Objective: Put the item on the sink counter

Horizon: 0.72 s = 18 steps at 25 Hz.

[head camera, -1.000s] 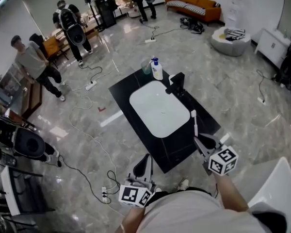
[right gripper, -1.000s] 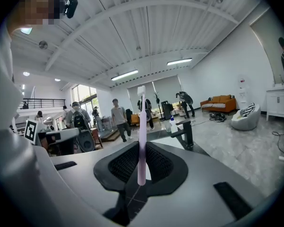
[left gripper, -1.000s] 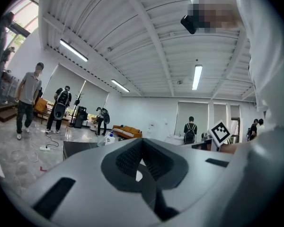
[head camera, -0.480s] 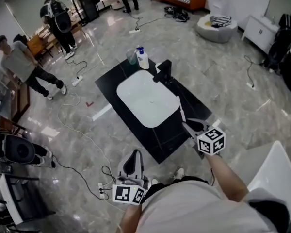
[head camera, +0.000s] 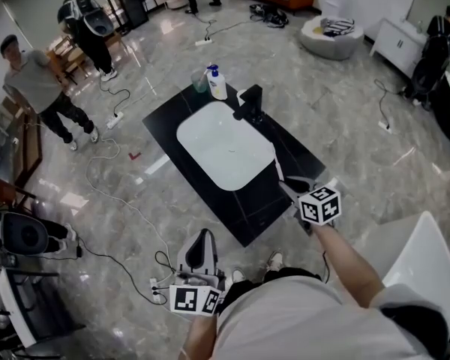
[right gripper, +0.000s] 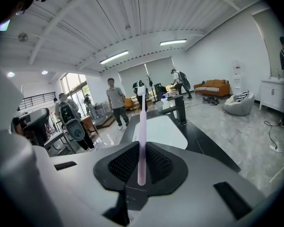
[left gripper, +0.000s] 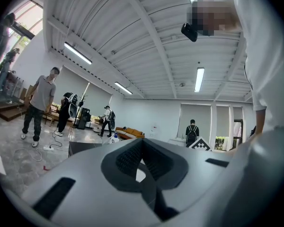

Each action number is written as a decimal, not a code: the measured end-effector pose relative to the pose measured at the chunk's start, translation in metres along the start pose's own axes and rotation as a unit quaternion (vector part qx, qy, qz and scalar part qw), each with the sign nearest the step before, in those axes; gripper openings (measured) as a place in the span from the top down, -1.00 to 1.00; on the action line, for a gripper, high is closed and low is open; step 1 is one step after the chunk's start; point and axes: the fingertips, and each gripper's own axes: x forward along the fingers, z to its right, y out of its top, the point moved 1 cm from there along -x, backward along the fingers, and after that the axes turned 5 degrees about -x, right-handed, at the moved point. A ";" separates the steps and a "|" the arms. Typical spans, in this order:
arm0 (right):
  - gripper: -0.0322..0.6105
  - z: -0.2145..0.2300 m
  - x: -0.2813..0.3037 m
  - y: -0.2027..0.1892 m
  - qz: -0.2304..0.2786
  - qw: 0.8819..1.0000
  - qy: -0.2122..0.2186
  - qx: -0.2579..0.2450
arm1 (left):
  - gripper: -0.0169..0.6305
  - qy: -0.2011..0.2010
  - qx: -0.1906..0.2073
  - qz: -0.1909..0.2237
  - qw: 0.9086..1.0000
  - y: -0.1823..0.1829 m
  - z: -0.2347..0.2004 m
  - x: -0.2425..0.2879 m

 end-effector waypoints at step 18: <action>0.68 0.024 0.028 -0.081 -0.101 0.993 -0.011 0.052 | 0.94 0.011 0.020 0.023 0.999 0.017 -0.004 -0.001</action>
